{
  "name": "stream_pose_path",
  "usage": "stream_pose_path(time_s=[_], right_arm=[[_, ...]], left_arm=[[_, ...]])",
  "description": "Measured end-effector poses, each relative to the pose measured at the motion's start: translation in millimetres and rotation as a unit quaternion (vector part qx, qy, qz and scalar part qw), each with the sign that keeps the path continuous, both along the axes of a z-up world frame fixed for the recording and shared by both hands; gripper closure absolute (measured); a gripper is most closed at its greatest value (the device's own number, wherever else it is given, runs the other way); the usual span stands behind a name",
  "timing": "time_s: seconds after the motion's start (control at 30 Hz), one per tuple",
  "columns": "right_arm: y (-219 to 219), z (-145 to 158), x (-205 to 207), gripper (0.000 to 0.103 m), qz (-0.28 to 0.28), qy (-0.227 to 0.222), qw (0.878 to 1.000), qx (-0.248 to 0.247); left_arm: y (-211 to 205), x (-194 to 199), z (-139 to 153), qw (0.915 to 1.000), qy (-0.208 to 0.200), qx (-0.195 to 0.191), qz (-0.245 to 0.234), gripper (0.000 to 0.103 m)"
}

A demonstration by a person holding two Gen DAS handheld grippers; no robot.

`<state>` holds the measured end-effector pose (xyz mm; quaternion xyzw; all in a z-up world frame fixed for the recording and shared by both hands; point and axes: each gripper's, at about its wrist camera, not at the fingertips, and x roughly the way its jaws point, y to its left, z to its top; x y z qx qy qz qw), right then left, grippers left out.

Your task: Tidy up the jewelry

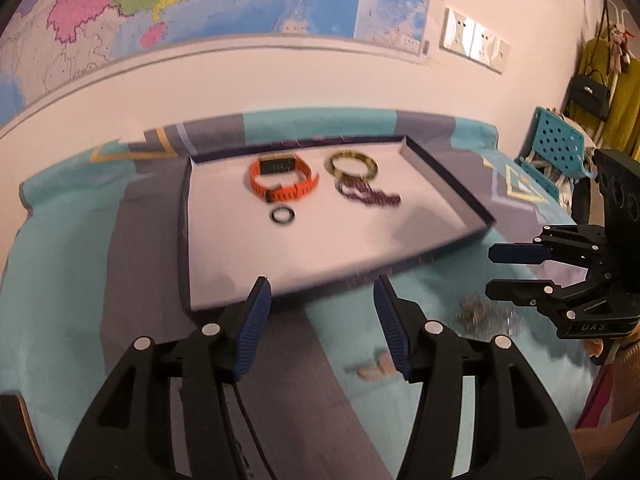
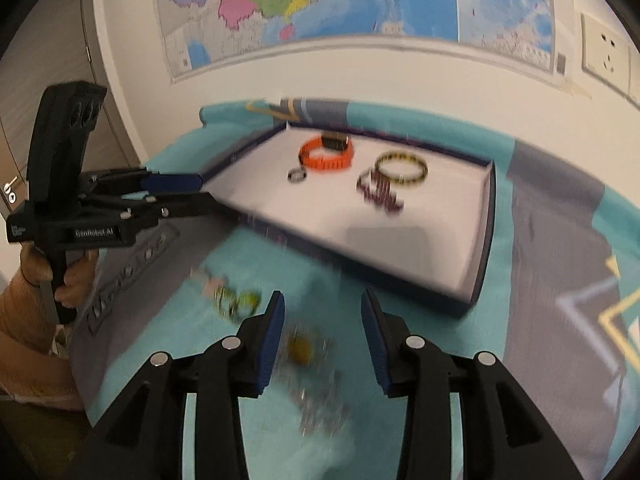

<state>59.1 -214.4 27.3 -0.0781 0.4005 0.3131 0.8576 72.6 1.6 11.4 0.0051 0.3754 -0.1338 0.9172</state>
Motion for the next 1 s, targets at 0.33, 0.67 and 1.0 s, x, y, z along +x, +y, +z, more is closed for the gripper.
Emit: stream_pose_path(time_s=[0.33, 0.67, 1.0], right_arm=[[-1.2, -20.5, -31.7, 0.063, 0.001, 0.009, 1.000, -0.026], [6.9, -25.7, -31.5, 0.063, -0.005, -0.004, 0.998, -0.066], [1.0, -19.5, -29.6, 0.088, -0.014, 0.003, 0.999, -0.039]], left_arm=[[1.5, -25.7, -22.4, 0.9995, 0.029, -0.006, -0.006, 0.050], [-3.6, -34.6, -27.7, 0.9993, 0.035, -0.003, -0.012, 0.047], [-14.7, -35.7, -31.7, 0.9986, 0.041, 0.009, -0.032, 0.046]])
